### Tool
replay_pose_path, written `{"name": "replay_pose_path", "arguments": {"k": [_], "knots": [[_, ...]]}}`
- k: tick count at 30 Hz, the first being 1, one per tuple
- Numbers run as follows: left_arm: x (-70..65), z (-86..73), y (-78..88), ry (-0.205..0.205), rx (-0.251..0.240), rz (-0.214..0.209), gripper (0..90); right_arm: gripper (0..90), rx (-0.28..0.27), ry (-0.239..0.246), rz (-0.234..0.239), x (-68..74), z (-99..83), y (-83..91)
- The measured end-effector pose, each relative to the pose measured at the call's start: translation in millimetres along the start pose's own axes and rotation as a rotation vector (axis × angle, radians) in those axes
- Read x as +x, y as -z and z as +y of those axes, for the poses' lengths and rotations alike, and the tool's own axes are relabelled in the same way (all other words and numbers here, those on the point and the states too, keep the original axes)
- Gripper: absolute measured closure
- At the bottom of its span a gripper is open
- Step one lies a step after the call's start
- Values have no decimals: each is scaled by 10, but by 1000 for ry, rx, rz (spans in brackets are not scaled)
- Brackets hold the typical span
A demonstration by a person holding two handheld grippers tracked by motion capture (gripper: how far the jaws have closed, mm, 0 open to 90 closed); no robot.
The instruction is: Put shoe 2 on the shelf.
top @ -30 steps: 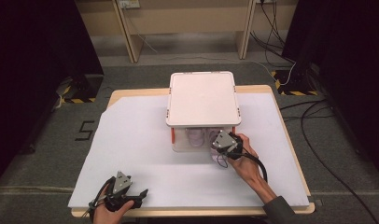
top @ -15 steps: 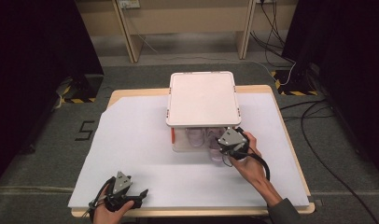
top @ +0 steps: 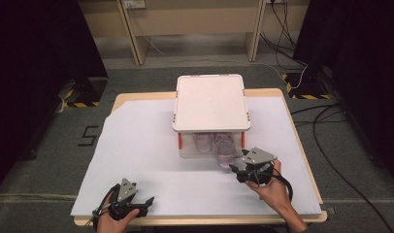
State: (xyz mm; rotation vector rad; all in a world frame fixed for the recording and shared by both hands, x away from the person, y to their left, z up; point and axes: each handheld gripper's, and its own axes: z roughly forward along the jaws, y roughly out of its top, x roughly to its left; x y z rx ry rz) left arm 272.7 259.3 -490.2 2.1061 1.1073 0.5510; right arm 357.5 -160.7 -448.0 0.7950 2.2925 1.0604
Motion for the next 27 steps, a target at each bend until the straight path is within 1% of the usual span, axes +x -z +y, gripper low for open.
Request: {"name": "replay_pose_path", "arguments": {"k": [2,3,5,6,9,10,11,12,14,16,17,18,20,21,22,23,24,25,27], "knots": [[1,0,-1,-1,2,0,171,322,26,-9,16,14,-67,-51],[1,-1,-2,-1,1,-1,172,323,44,0,19,28,-102,-91],[1,-1,-1,-1,1,-1,171,325,64,9,18,51,-130,-142],[2,-1,-2,0,1,-1,171,325,78,3,12,68,-139,-169],[1,-2,-5,0,3,-1,172,354,68,10,-18,67,-136,-227],[-1,-3,-2,2,5,5,172,363,61,2,-28,69,-128,-243],[-2,-2,-1,1,6,6,172,371,51,12,-45,61,-118,-259],[-2,-2,-2,1,6,6,171,337,44,10,-59,48,-109,-275],[-1,-2,-4,1,7,3,172,339,29,-22,-55,27,-93,-302],[-1,-4,-5,2,6,6,171,353,18,16,-98,29,-75,-317],[-1,-3,-5,1,8,6,172,352,17,26,-114,21,-69,-330],[0,-3,-5,-1,10,6,171,353,14,10,-119,10,-67,-347],[0,-3,-11,-5,11,-1,171,356,15,-3,-124,-30,-55,-388],[0,-3,-12,-4,11,0,172,378,5,-19,-130,-43,-49,-407],[2,-3,-12,-4,12,0,171,428,-15,-21,-147,-60,-39,-417],[2,-4,-14,-2,9,-1,171,430,-16,-12,-168,-75,-26,-440],[3,-4,-14,-1,9,0,171,402,-8,-8,-180,-96,-16,-467],[4,-5,-13,-1,10,1,171,382,-5,-37,-180,-140,-6,-521],[4,-6,-10,2,7,0,171,366,-6,-65,-165,-159,14,-555]]}}
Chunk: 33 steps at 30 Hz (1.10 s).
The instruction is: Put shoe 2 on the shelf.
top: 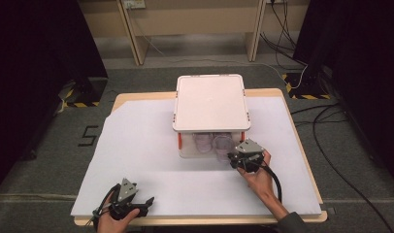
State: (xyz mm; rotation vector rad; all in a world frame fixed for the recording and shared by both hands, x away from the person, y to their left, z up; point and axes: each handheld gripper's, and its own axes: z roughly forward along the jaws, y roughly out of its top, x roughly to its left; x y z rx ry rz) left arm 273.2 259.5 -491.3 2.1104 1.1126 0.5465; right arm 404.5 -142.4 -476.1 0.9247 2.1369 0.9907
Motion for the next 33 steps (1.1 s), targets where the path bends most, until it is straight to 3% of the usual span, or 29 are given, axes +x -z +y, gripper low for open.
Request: {"name": "replay_pose_path", "arguments": {"k": [3,12,15,17,19,33], "knots": [[3,0,10,1,-2,7,171,398,13,29,1,49,36,28],[-5,5,6,-4,-4,0,171,360,47,41,90,130,-45,165],[-5,5,3,-4,-5,0,171,338,61,66,74,143,-63,106],[-4,3,10,-1,-1,6,172,359,54,47,71,151,-49,84],[-4,2,9,0,0,8,171,393,48,63,55,152,-27,65],[-3,0,1,-4,0,0,172,384,55,43,19,94,119,-168]]}}
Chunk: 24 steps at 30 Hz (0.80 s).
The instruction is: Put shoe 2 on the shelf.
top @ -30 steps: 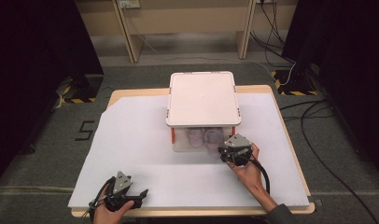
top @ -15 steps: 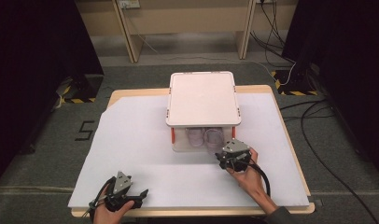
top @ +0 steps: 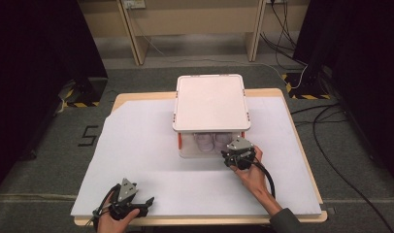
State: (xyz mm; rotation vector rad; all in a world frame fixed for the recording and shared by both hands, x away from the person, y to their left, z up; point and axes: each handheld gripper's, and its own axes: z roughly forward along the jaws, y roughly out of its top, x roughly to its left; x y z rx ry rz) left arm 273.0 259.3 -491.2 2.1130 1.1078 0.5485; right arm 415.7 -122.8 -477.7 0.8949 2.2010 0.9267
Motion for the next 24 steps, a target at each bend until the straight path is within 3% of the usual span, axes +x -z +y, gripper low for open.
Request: {"name": "replay_pose_path", "arguments": {"k": [4,8,10,15,24], "knots": [[2,-2,3,3,0,1,171,401,-7,-26,-1,-40,9,-59],[3,-1,1,2,1,0,172,406,-2,-9,-21,-34,15,-38],[-1,-1,7,1,1,5,171,387,-2,-40,-4,-35,10,-21],[0,-2,11,5,-1,5,171,353,-14,-59,46,-7,19,80],[-5,0,8,2,-2,4,171,315,-48,-128,173,-7,-172,456]]}}
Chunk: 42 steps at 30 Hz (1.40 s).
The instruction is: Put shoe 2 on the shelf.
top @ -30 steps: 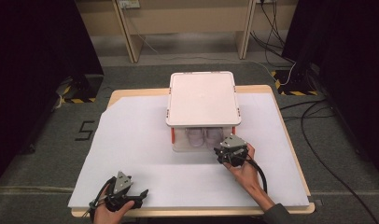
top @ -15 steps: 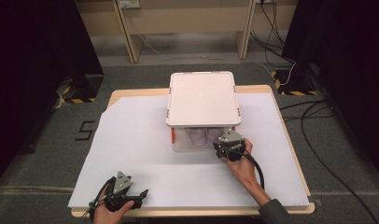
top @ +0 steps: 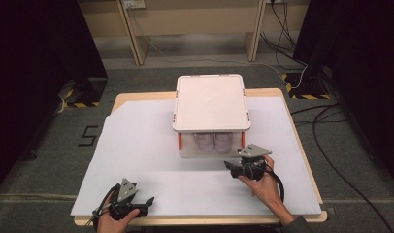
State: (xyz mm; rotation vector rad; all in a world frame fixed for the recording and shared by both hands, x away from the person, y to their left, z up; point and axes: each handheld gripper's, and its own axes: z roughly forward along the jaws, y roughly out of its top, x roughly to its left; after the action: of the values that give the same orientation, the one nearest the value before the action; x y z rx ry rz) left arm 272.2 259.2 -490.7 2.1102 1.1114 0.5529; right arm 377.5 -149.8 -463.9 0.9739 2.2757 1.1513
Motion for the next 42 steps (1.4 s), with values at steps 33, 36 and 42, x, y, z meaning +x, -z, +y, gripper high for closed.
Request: {"name": "replay_pose_path", "arguments": {"k": [33,36,42], "knots": [[-11,1,0,-2,0,-3,169,165,-62,-71,114,29,-472,667],[-11,2,0,-1,-1,-6,166,166,-55,-60,114,48,-502,692],[-11,2,1,-1,0,-4,161,166,-45,-53,122,76,-563,727]]}}
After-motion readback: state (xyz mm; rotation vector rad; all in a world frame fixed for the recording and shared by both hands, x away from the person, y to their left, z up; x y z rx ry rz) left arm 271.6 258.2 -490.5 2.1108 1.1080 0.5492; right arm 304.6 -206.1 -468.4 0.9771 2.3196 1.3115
